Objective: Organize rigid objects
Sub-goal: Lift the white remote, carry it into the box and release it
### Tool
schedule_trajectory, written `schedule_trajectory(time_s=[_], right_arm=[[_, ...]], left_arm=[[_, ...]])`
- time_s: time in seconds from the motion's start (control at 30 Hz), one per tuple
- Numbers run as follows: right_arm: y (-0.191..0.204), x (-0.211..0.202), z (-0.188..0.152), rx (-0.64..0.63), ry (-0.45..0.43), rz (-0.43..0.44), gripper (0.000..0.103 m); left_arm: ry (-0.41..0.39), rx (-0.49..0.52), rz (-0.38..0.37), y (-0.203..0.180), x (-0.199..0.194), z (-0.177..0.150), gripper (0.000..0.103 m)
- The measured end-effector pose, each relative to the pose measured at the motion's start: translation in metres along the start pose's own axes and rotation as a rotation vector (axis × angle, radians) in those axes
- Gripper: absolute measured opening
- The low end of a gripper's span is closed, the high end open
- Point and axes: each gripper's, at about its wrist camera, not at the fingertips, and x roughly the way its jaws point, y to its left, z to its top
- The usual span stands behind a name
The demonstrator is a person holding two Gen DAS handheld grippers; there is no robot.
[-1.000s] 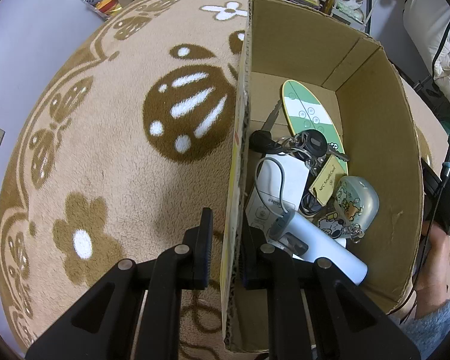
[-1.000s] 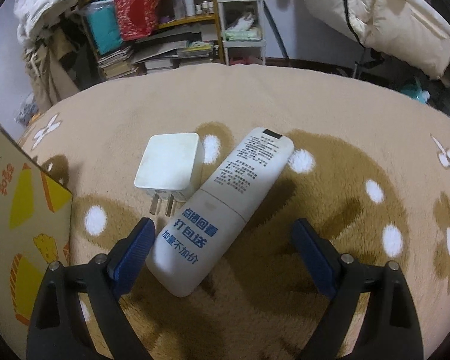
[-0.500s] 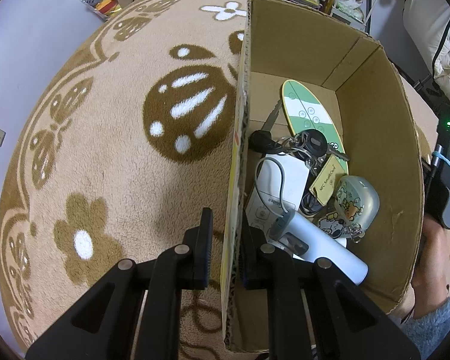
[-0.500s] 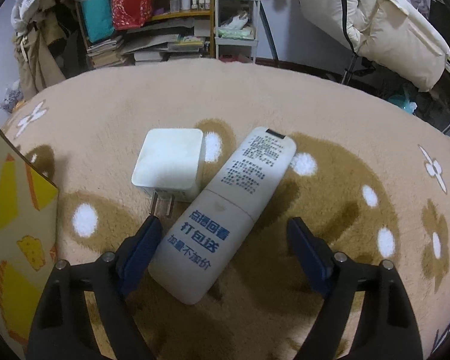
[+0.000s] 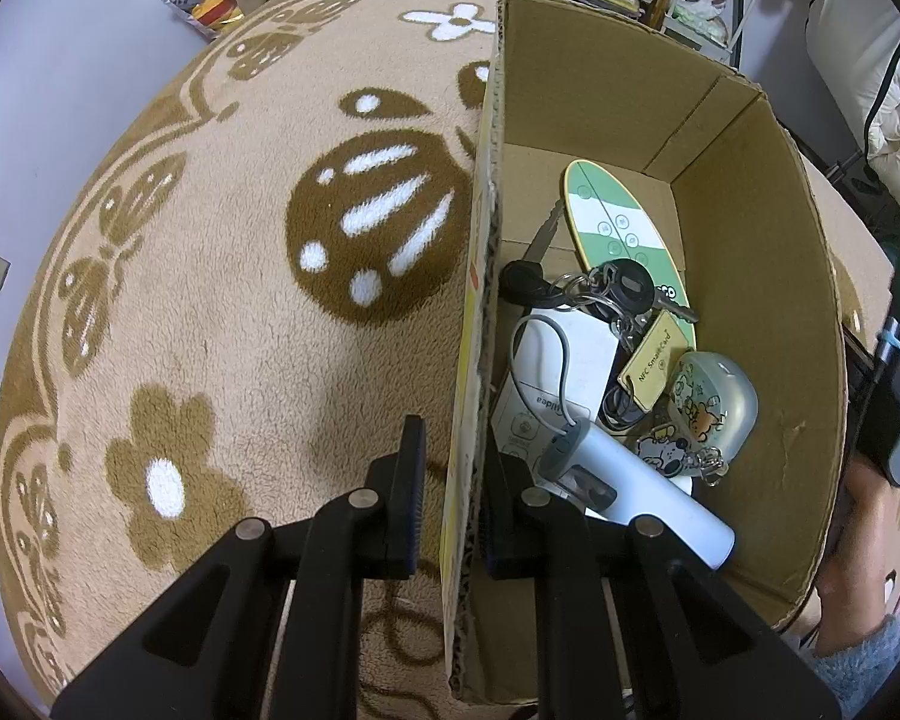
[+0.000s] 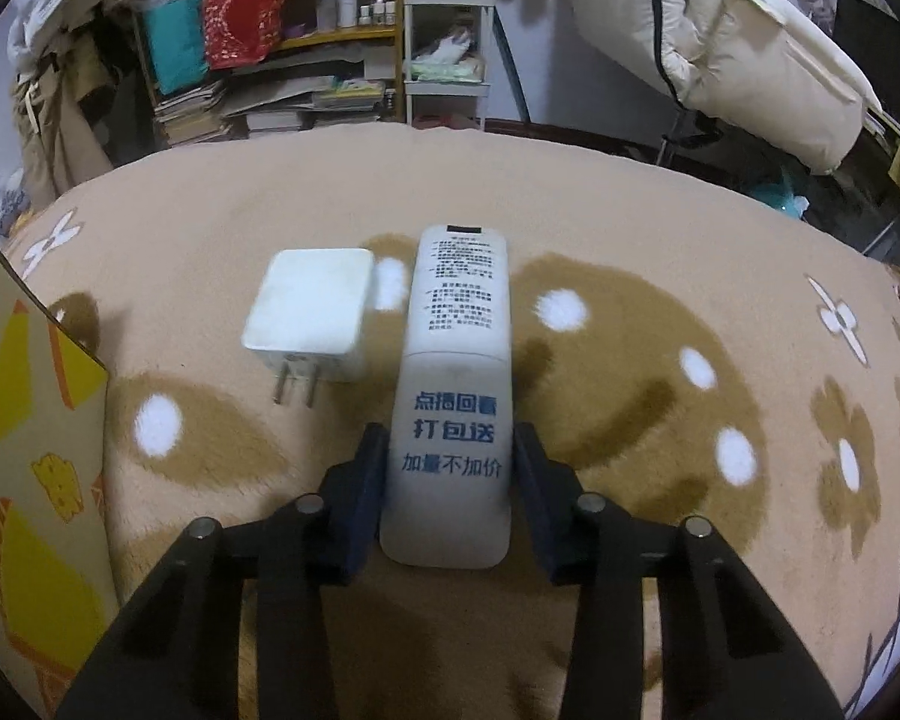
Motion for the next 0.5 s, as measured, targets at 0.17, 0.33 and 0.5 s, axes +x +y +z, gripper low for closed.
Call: schedule_trajectory(time_s=[0.17,0.33,0.5], right_arm=[[-0.018,-0.006,-0.001,0.063,0.024,0.081,0.045],[-0.045,-0.017,-0.002,0.249,0.041,0.235,0.044],[-0.05,-0.03,-0.001,0.266,0.006,0.244,0.044]], left_arm=[[0.002,-0.006,-0.006,0.001,0.0,0.0,0.015],[0.002,-0.007,-0.008,0.002,0.0,0.0,0.015],[0.003,-0.008,-0.01,0.002,0.0,0.0,0.015]])
